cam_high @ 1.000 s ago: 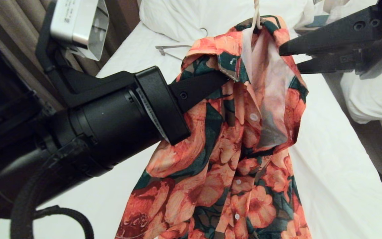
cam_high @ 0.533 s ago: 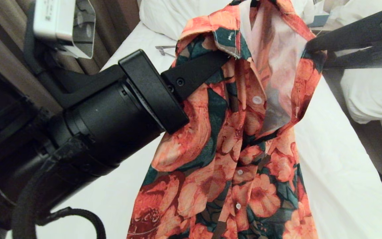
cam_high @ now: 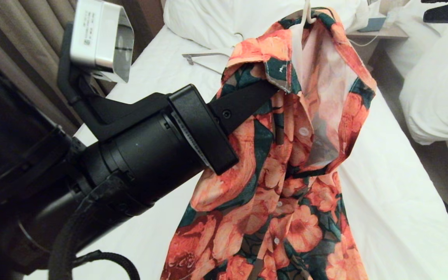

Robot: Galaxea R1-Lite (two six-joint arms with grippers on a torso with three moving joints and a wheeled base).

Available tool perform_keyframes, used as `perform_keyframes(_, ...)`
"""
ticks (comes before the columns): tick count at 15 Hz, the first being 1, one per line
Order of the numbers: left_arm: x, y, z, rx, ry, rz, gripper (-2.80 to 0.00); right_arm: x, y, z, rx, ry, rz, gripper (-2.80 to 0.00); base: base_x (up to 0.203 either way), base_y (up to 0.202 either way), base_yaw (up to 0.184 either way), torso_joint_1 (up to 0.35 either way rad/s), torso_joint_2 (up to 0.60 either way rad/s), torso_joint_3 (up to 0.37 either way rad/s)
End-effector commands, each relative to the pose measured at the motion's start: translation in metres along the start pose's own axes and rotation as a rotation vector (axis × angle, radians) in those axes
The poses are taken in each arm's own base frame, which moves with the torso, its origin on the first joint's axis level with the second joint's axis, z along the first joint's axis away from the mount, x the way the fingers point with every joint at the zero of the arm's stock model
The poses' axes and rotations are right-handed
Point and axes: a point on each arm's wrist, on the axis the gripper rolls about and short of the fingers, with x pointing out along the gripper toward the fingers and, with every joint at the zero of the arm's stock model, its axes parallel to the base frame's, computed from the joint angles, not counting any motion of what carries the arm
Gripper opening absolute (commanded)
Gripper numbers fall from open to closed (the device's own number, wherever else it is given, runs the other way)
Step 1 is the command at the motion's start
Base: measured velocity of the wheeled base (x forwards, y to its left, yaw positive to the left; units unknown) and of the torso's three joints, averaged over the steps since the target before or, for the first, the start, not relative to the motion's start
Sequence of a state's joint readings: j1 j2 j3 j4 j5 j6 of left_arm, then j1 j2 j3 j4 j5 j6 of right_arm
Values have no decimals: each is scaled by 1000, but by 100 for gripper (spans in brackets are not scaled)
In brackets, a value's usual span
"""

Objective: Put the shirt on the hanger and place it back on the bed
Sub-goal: Take the clothes hanger out of the clothes

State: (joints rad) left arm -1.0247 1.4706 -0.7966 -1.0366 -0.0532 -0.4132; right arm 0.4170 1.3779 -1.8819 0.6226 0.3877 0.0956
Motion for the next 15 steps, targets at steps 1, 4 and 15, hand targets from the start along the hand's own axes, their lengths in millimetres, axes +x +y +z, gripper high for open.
perform_keyframes(1, 1, 0, -1, -2, -1, -1, -280, 1, 1, 1, -65, -2, 5, -280, 0, 0, 0, 0, 0, 0)
perform_keyframes(4, 4, 1, -3, 0, 4, 1, -280, 1, 1, 10, -297, -35, -4, -280, 0, 0, 0, 0, 0, 0)
perform_keyframes(15, 4, 1, -3, 0, 2, 1, -280, 42, -2, 11, -381, -41, 42, 0, 0, 0, 0, 0, 0, 0)
